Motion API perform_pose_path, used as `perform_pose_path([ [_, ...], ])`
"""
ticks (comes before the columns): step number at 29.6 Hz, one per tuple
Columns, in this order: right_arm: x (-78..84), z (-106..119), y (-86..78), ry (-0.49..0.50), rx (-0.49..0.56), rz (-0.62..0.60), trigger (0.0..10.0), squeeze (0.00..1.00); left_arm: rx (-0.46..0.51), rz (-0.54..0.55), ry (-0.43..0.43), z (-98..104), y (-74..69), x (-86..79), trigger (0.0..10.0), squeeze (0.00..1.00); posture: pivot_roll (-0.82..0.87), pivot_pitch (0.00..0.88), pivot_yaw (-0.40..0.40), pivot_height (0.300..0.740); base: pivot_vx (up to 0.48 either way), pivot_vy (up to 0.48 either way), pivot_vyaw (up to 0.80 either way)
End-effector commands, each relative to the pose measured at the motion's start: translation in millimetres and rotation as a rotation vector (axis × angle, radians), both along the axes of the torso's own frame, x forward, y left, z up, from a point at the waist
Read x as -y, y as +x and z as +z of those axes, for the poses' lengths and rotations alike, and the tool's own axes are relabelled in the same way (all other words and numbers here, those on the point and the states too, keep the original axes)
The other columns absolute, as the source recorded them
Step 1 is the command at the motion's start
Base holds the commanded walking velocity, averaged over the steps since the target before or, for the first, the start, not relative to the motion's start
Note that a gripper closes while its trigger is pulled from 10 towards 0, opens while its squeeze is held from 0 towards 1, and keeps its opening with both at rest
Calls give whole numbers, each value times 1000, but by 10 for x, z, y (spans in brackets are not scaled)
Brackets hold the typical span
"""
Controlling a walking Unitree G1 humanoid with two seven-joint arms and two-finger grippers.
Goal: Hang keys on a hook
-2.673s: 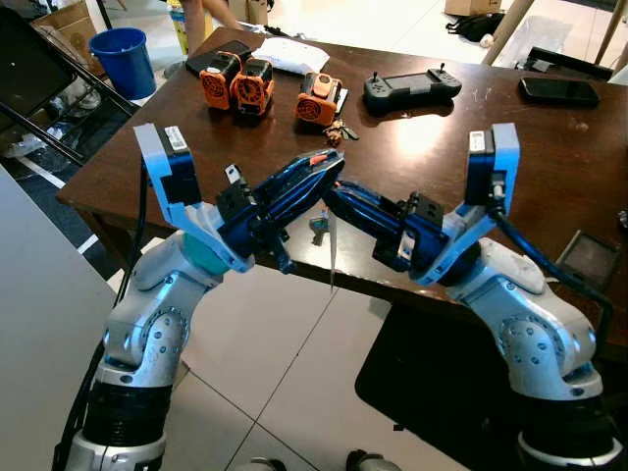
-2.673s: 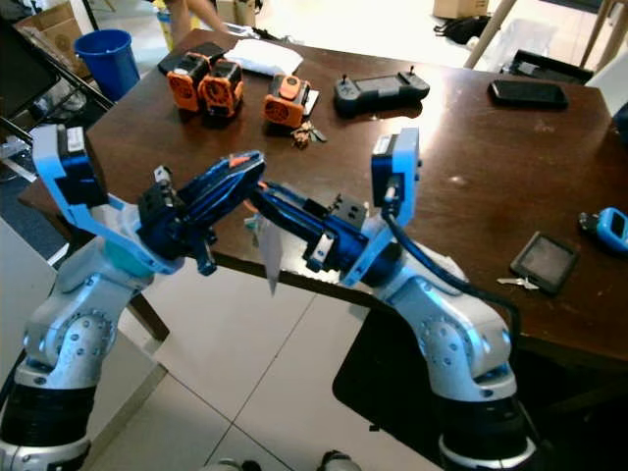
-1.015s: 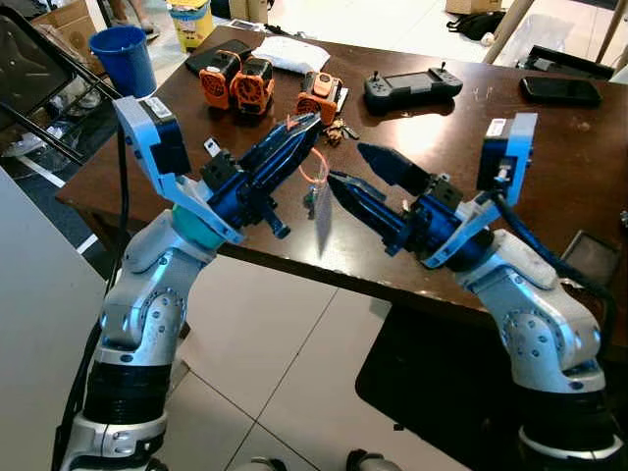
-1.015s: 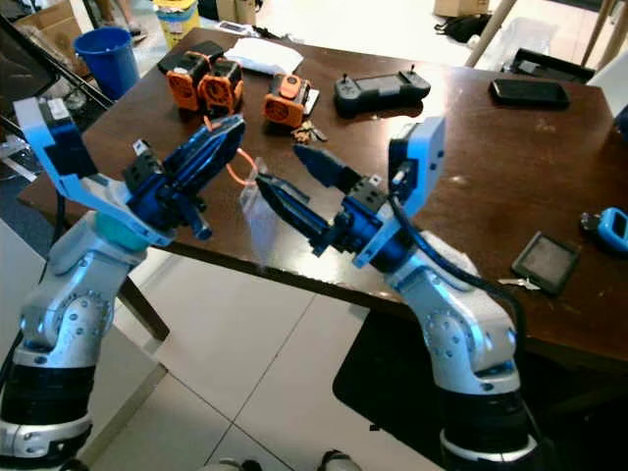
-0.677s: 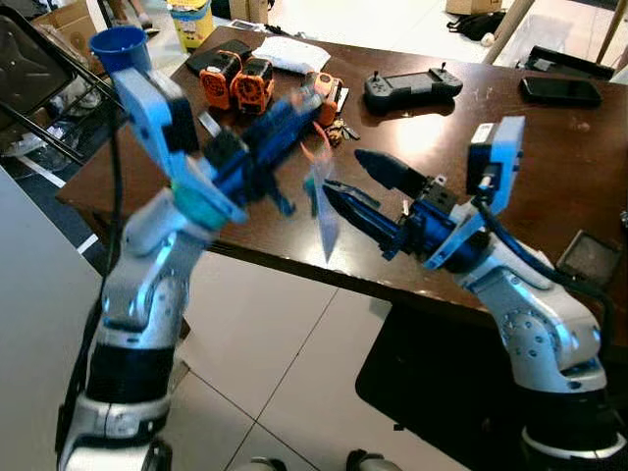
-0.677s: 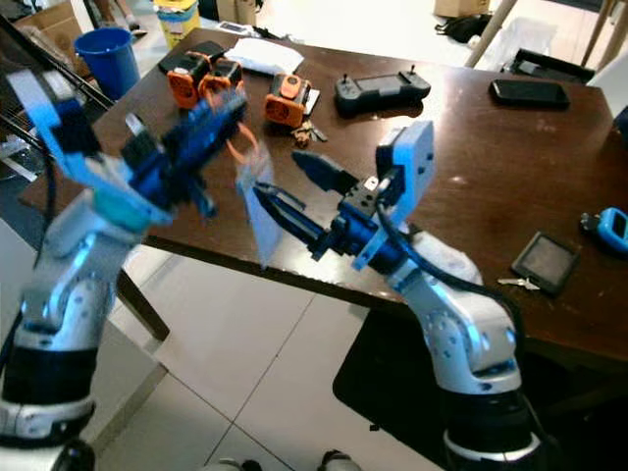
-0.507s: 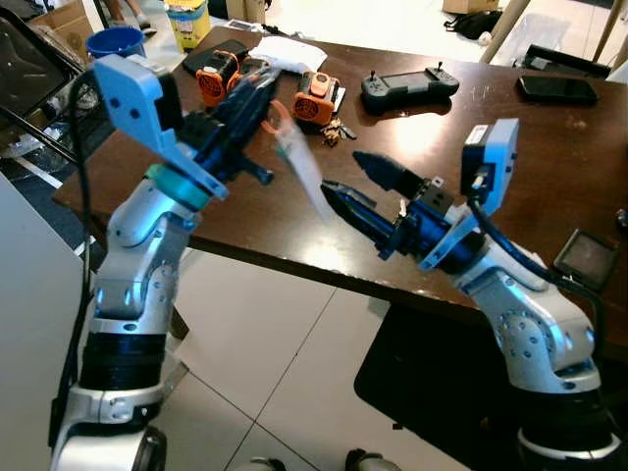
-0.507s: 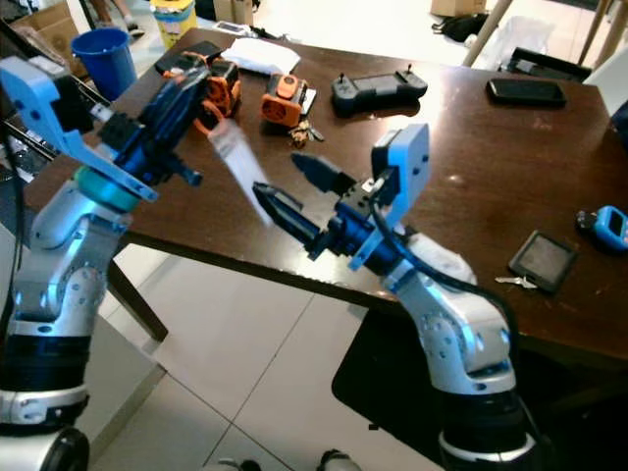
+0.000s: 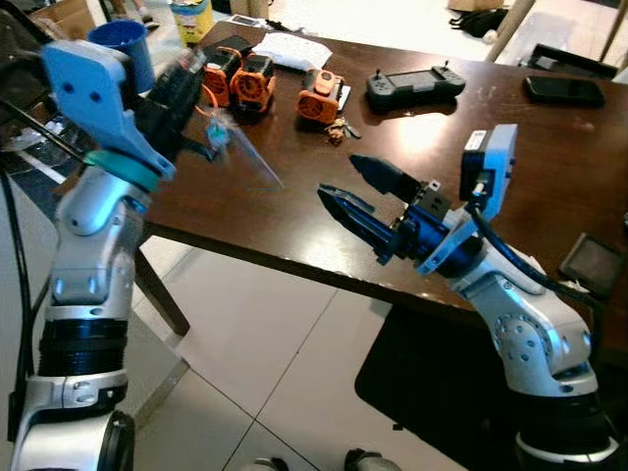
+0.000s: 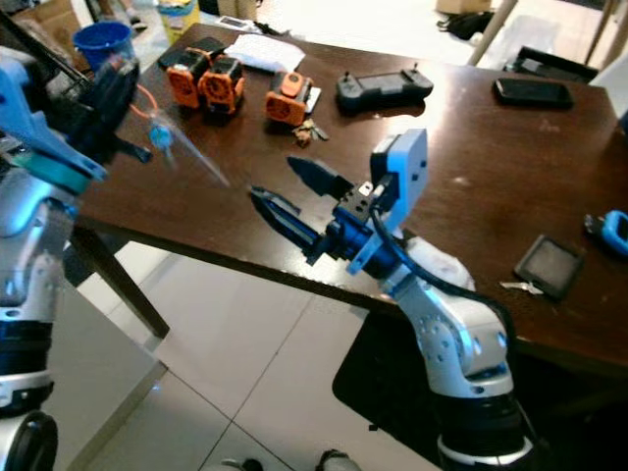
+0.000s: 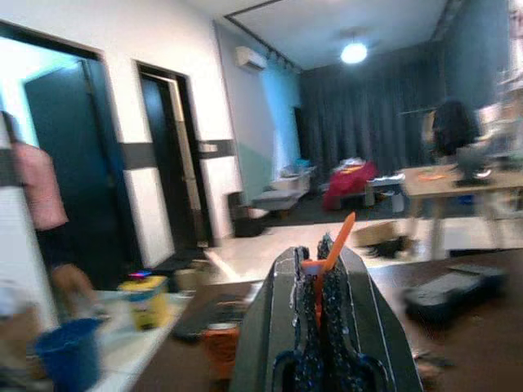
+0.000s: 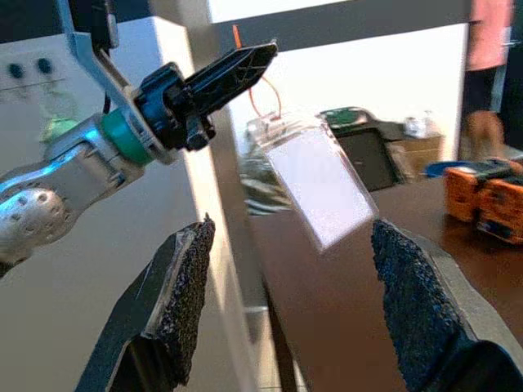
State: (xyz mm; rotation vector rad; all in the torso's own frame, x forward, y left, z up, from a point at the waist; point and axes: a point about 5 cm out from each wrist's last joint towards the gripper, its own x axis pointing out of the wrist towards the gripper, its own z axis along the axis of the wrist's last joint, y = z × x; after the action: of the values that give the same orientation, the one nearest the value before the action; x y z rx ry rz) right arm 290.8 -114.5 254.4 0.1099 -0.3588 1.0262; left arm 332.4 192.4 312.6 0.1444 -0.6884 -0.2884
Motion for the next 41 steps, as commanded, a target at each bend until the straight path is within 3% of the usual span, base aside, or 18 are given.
perform_pose_path([
  [1,-30,-35,-51,-19,11,48,10000,0,65,40,36,157,-69,-155,8196,0,-35,92,63,740,0,0,800],
  [3,-30,-35,-51,-19,11,48,10000,0,65,40,36,157,-69,-155,8196,0,-35,92,63,740,0,0,800],
  [4,-37,-34,-59,-22,12,62,10000,0,76,37,46,189,-91,-197,9882,0,-34,89,62,740,0,0,800],
  [5,-41,-34,-62,-24,13,73,10000,0,96,32,59,231,-122,-238,10000,0,-31,86,59,740,0,0,800],
  [15,-53,-31,-75,-28,19,93,10000,0,143,51,63,339,-190,-364,10000,0,-29,81,57,740,0,0,800],
  [17,-61,-22,-77,-29,24,103,10000,0,179,143,47,429,-231,-535,10000,0,-21,79,57,740,0,0,800],
  [20,-61,-20,-73,-31,30,109,10000,0,202,207,35,484,-259,-653,10000,0,-21,79,57,740,0,0,800],
  [27,-62,-24,-57,-34,31,106,10000,0,222,247,40,548,-305,-775,10000,0,-19,79,55,740,0,0,796],
  [34,-63,-32,-32,-39,30,82,10000,0,199,220,64,522,-280,-744,10000,0,-18,81,58,740,0,0,793],
  [36,-46,-56,12,-41,12,39,10000,0,159,112,136,451,-265,-607,10000,0,-16,82,61,740,0,0,0],
  [38,-46,-56,12,-41,12,39,10000,0,159,112,136,451,-265,-607,10000,0,-16,82,61,740,0,0,0],
  [40,-39,-77,48,-43,-3,3,10000,0,120,2,210,359,-258,-470,10000,0,-15,84,66,740,0,0,0],
  [41,-39,-77,48,-43,-3,3,10000,0,120,2,210,359,-258,-470,10000,0,-15,84,66,740,0,0,0],
])
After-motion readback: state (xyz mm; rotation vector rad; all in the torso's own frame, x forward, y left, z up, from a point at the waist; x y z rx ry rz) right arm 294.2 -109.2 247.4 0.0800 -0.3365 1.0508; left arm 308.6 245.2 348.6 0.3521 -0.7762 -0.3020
